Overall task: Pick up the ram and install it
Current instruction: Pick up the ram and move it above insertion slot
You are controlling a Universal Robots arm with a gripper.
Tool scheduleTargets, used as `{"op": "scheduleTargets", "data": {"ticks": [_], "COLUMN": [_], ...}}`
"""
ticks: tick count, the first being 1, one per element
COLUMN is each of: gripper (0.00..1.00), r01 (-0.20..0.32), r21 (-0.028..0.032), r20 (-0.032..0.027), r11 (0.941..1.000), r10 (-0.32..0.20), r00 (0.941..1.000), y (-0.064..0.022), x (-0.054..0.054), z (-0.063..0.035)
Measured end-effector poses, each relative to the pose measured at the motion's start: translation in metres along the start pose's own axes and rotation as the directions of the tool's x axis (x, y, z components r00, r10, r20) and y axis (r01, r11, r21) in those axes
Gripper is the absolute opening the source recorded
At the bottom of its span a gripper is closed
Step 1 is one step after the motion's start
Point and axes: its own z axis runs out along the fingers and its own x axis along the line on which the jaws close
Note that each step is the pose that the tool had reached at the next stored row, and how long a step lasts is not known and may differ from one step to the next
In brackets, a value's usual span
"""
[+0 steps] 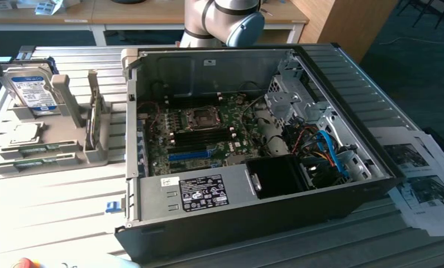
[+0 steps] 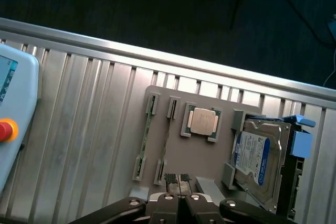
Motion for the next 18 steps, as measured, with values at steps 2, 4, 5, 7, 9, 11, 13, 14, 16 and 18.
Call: {"op": "scheduleTargets", "data": {"ticks": [2,4,5,7,9,11,13,14,16,18], "gripper": [0.1,0.1,0.1,0.1,0.1,0.1,0.1,0.1,0.1,0.1], "r01": [0.0,-0.005,-0.012,-0.036,-0.064,-0.093,-0.112,-0.112,-0.112,-0.115], "r21": [0.0001,0.0001,0.0003,0.0008,0.0015,0.002,0.0023,0.0023,0.0023,0.0024], "r20": [0.0,0.0001,0.0005,0.0016,0.0029,0.0043,0.0052,0.0052,0.0052,0.0053], "r11": [1.0,1.0,0.9999,0.9994,0.9979,0.9957,0.9937,0.9937,0.9937,0.9934], "r10": [0.0,0.005,0.012,0.036,0.064,0.093,0.112,0.112,0.112,0.115], "r00": [1.0,1.0,0.9999,0.9994,0.9979,0.9957,0.9937,0.9937,0.9937,0.9934], "y": [0.0,0.0,0.0,0.0,0.0,0.0,0.0,0.0,0.0,0.0], "x": [0.0,0.0,-0.0001,-0.0001,-0.0001,0.0,0.0,0.0,0.0,0.0], "z": [0.0,0.0,0.0001,0.0002,0.0003,0.0003,0.0004,0.0004,0.0004,0.0004]}}
